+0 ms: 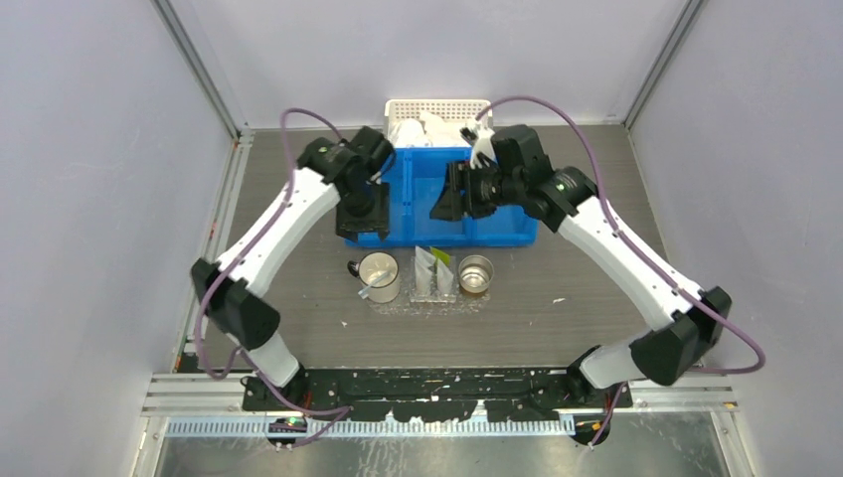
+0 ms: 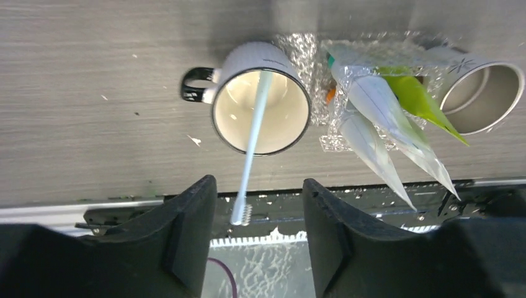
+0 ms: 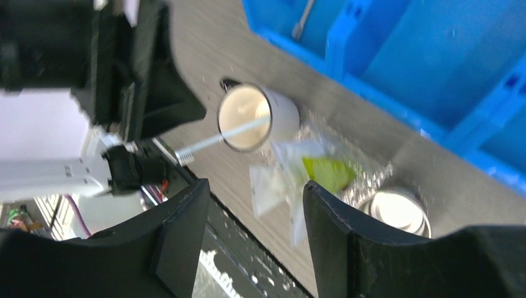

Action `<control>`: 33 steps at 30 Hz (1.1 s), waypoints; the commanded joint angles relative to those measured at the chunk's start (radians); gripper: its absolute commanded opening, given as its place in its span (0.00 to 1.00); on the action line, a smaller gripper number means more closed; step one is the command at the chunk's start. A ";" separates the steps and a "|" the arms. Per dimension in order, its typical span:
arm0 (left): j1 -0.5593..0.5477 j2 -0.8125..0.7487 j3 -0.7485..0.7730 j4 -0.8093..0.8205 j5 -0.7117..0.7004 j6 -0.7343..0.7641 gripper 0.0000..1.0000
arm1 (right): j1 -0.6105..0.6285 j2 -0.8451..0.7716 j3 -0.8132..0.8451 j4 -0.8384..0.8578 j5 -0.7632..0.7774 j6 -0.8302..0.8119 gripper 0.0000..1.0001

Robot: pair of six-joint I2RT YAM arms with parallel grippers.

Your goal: Prepare toiletry sets of a toothbrush and toothpaste on the tray

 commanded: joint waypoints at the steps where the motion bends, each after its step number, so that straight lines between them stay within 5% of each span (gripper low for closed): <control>1: 0.099 -0.147 -0.053 0.045 -0.087 0.015 0.57 | -0.002 0.163 0.214 0.031 0.025 0.033 0.63; 7: 0.246 -0.251 -0.298 0.248 0.005 0.021 0.74 | 0.047 0.525 0.539 0.003 0.064 0.089 0.62; 14: 0.300 -0.197 -0.406 0.439 -0.003 0.016 0.75 | 0.145 0.837 0.840 -0.075 0.270 0.098 0.61; 23: 0.413 -0.262 -0.568 0.621 0.021 0.000 0.74 | 0.166 1.033 1.002 -0.076 0.406 0.184 0.53; 33: 0.450 -0.224 -0.580 0.671 0.061 0.004 0.74 | 0.169 1.115 0.999 0.009 0.506 0.247 0.53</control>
